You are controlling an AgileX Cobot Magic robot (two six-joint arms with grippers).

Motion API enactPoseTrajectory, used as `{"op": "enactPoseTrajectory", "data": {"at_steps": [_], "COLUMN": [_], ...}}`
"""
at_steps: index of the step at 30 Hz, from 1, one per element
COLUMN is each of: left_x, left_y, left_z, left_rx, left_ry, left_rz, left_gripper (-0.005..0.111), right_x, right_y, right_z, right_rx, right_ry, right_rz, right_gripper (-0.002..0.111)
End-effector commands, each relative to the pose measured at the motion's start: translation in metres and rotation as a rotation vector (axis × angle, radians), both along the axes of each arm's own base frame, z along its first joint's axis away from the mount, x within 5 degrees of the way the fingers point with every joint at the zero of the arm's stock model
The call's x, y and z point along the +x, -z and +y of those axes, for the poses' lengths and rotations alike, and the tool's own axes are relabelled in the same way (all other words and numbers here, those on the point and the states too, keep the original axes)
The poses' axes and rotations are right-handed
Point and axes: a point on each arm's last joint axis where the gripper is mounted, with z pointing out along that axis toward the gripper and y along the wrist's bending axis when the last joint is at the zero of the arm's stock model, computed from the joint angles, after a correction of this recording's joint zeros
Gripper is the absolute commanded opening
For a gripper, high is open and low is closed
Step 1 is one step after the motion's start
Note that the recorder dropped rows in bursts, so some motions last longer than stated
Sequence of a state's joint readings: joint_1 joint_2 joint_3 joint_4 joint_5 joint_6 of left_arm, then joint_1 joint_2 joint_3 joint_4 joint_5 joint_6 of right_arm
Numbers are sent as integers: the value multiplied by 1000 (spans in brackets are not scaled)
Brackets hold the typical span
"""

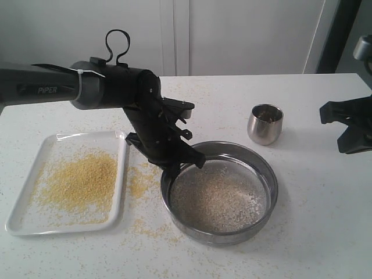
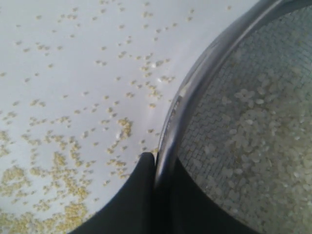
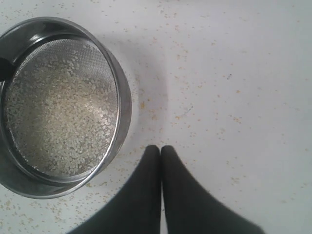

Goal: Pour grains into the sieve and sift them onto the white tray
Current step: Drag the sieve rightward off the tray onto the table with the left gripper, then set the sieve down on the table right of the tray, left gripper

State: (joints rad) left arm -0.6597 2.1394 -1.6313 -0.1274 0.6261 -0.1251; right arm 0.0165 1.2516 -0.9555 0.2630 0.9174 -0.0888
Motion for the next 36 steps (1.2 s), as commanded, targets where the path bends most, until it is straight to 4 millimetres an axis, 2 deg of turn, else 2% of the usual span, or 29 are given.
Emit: {"op": "enactPoseTrajectory", "data": {"at_steps": [1, 11, 36], "left_x": [-1, 1, 2], "left_y": [7, 6, 5], "left_z": [2, 7, 7], "left_rx": [52, 112, 118], "left_ry": [17, 49, 57], "left_rz": [10, -12, -19], "left_gripper": [0, 0, 0], "right_x": [0, 0, 0], "right_y": [-2, -2, -2], "right_z": [-2, -2, -2], "right_rx": [-4, -4, -4], "right_ry": [3, 3, 3], "right_rz": [-13, -13, -13], "right_gripper": [0, 0, 0]}}
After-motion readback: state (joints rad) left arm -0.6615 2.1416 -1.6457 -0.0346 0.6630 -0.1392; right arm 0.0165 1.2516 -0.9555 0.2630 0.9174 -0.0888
